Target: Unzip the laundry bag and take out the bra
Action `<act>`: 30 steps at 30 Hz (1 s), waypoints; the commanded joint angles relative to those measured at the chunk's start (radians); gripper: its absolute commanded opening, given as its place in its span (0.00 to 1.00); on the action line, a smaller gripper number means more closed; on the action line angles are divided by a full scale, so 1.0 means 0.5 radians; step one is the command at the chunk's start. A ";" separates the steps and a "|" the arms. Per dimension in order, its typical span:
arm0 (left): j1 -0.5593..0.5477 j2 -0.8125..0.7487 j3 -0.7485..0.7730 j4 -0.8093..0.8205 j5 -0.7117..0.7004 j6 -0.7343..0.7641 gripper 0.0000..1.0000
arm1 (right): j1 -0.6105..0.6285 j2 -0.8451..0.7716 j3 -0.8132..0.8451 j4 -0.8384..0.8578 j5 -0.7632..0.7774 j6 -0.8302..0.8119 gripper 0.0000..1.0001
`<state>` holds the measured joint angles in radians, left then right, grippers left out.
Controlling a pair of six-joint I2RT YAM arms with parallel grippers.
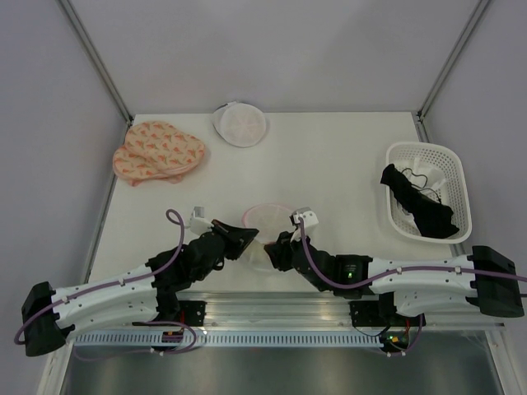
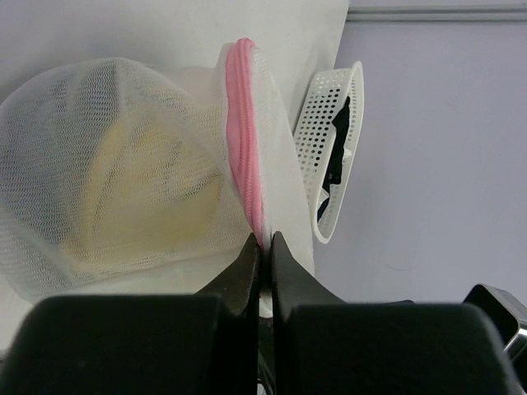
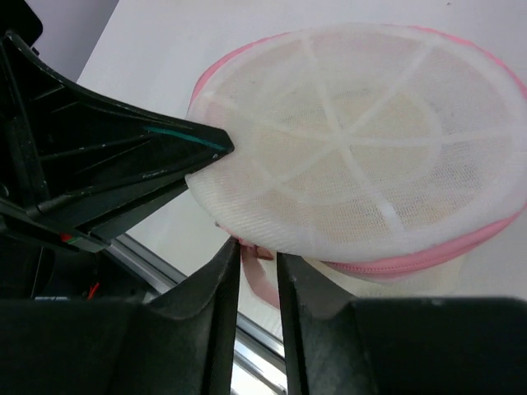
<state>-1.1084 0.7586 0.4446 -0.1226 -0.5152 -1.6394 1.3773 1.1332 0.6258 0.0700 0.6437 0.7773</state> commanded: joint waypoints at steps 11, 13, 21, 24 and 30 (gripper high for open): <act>-0.001 -0.256 -0.055 -0.135 -0.034 0.394 0.02 | 0.007 -0.156 0.031 -0.403 0.035 -0.048 0.00; 0.020 -0.333 -0.027 -0.193 -0.117 0.499 0.02 | 0.003 -0.162 0.055 -0.529 -0.075 -0.088 0.01; 0.173 -0.376 0.120 -0.313 -0.047 1.186 0.02 | 0.007 -0.257 0.114 -0.913 0.071 -0.051 0.00; 0.274 -0.299 0.157 -0.194 0.088 1.410 0.02 | 0.007 -0.272 0.153 -1.051 0.145 -0.039 0.00; 0.618 0.157 0.202 0.472 0.824 1.928 0.02 | 0.007 -0.303 0.163 -1.033 0.084 -0.131 0.00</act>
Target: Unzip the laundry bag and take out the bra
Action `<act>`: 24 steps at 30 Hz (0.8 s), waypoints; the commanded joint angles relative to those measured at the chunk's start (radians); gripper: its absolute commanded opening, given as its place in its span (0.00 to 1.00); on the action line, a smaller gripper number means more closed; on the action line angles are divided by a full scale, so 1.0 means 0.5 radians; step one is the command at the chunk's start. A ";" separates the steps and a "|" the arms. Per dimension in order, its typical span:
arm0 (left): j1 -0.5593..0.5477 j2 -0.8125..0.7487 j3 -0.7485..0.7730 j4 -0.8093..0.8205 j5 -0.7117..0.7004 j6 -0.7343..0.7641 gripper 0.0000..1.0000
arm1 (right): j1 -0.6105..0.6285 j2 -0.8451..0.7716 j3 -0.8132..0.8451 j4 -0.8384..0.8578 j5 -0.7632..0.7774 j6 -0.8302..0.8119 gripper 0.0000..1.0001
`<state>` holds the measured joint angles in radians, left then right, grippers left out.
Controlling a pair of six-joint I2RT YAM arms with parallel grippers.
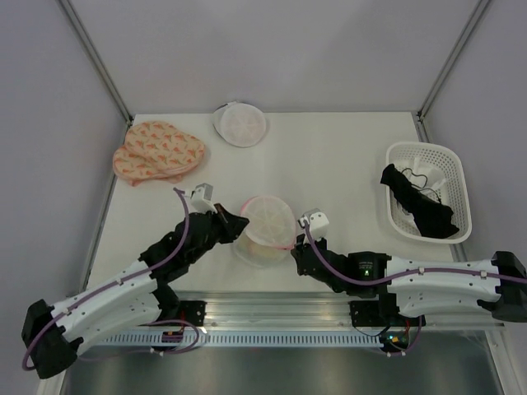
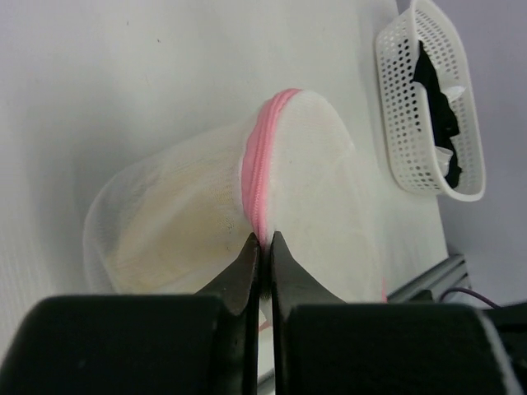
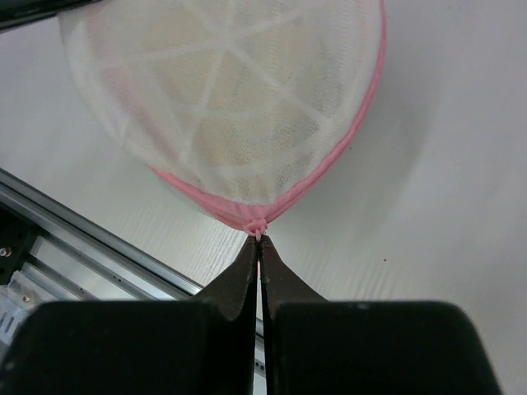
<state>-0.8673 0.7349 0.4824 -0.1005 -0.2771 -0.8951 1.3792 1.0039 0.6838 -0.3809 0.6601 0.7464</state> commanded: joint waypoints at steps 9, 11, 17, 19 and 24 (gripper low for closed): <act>0.535 1.150 0.753 0.572 0.802 0.579 0.07 | 0.003 -0.038 -0.015 0.074 -0.118 -0.109 0.01; 0.529 1.138 0.750 0.560 0.836 0.460 0.40 | 0.000 -0.005 -0.027 0.130 -0.121 -0.109 0.00; 0.419 0.734 0.576 0.214 0.512 0.174 0.81 | 0.000 0.115 0.007 0.262 -0.096 -0.152 0.01; 0.385 0.547 0.450 0.112 0.517 0.049 0.82 | 0.003 0.161 0.016 0.329 -0.096 -0.192 0.00; 0.262 0.322 0.205 0.048 0.609 -0.145 0.83 | -0.003 0.272 0.080 0.415 -0.087 -0.244 0.00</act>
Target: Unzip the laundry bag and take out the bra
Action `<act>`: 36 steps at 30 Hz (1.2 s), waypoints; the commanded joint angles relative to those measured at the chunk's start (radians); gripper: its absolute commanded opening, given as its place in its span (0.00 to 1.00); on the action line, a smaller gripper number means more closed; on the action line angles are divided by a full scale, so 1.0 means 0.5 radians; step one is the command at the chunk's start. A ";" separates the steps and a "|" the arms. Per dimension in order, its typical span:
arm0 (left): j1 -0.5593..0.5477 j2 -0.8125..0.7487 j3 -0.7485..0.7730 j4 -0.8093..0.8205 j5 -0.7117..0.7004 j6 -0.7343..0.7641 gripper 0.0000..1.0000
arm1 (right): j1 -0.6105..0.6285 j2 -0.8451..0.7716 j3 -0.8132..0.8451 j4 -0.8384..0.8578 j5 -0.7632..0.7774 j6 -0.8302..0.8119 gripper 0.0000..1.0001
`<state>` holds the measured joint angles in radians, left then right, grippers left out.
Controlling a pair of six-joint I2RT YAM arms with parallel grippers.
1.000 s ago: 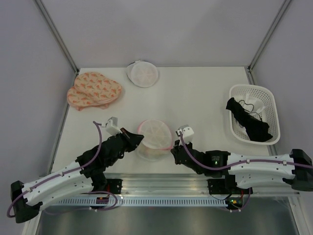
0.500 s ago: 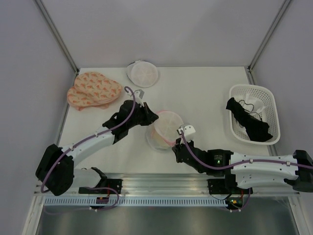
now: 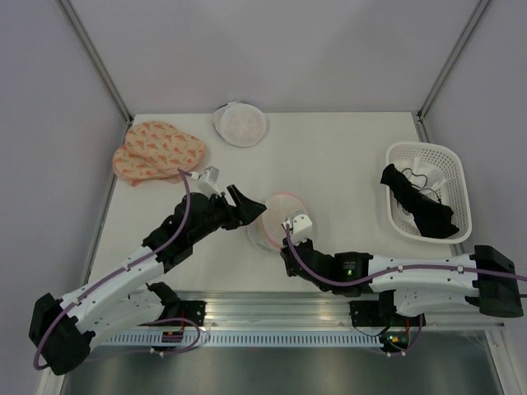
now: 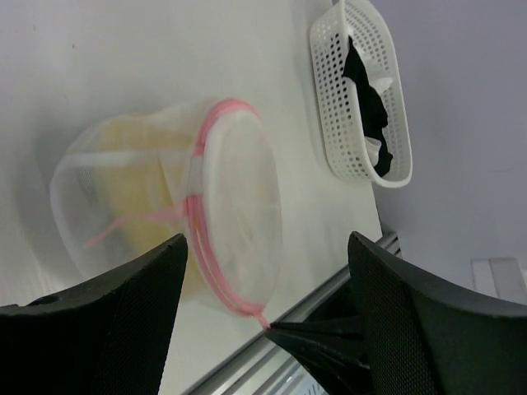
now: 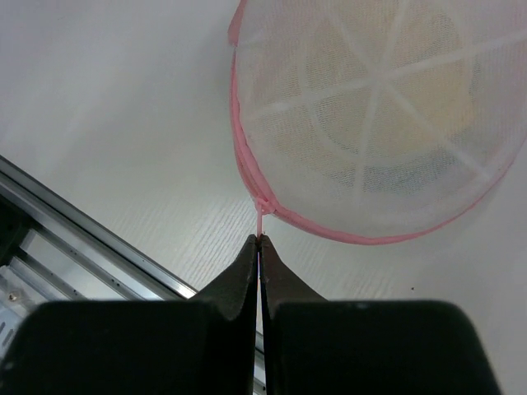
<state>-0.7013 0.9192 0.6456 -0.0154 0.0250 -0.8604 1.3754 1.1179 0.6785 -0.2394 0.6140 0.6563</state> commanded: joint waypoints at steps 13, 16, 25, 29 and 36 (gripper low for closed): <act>-0.340 0.113 -0.273 0.132 -0.120 -0.506 0.74 | 0.007 0.080 0.085 0.451 -0.206 -0.153 0.00; -0.343 0.110 -0.291 0.160 -0.185 -0.528 0.38 | 0.004 0.096 0.079 0.460 -0.246 -0.153 0.00; -0.340 0.015 -0.310 0.044 -0.387 -0.568 0.02 | 0.007 0.062 0.027 0.344 -0.274 -0.086 0.01; -0.340 -0.065 -0.282 -0.082 -0.495 -0.550 0.02 | 0.007 0.084 -0.004 0.233 -0.298 -0.012 0.00; -0.300 -0.126 -0.202 -0.193 -0.474 -0.384 0.02 | -0.026 0.117 -0.016 -0.211 0.084 0.273 0.00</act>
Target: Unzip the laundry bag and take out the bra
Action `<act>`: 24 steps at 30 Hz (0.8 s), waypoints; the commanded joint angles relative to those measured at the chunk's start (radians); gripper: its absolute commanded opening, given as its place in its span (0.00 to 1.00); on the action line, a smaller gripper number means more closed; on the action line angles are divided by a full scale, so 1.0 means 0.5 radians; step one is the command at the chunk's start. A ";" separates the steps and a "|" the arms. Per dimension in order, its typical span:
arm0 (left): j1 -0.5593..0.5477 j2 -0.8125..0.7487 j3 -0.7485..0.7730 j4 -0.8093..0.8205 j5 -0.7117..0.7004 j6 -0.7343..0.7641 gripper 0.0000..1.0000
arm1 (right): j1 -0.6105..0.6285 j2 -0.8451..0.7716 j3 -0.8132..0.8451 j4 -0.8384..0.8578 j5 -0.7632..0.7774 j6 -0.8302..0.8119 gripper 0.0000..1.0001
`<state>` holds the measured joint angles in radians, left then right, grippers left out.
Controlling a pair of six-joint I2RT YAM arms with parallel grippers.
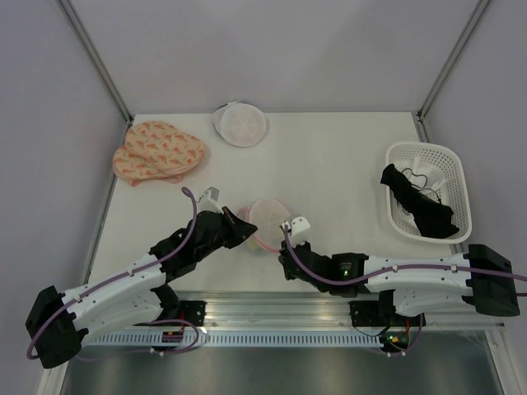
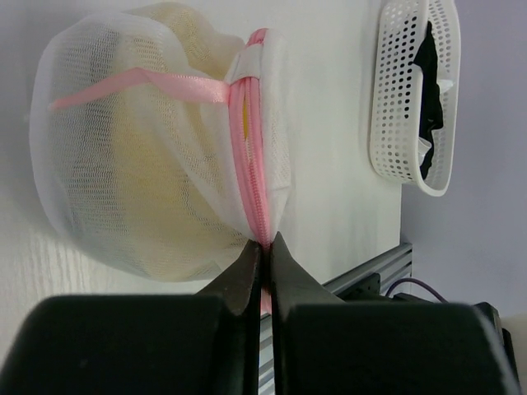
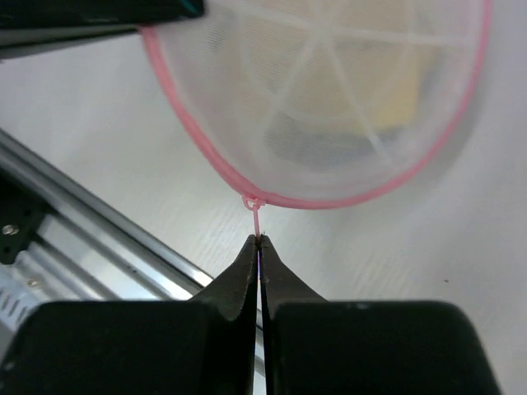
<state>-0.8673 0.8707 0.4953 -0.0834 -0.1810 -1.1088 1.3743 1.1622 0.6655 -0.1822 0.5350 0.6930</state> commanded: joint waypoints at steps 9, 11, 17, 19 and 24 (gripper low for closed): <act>0.167 -0.027 0.206 -0.201 0.153 0.462 0.02 | -0.530 0.194 -0.042 -0.568 0.543 0.397 0.00; 0.228 -0.014 0.230 -0.211 0.196 0.521 0.02 | -0.592 0.173 -0.052 -0.501 0.611 0.366 0.00; 0.329 0.121 0.289 -0.125 0.353 0.613 0.02 | -0.690 0.072 -0.104 -0.158 0.303 0.035 0.00; 0.339 0.154 0.292 -0.088 0.353 0.595 0.02 | -0.687 0.008 -0.146 0.044 0.057 -0.137 0.06; 0.354 0.185 0.267 -0.030 0.442 0.546 0.02 | -0.687 -0.106 -0.373 0.446 -0.631 -0.281 0.61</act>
<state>-0.6987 0.9611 0.6018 -0.1497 0.0010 -0.8646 1.0302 1.1404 0.5346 -0.1413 0.4568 0.6346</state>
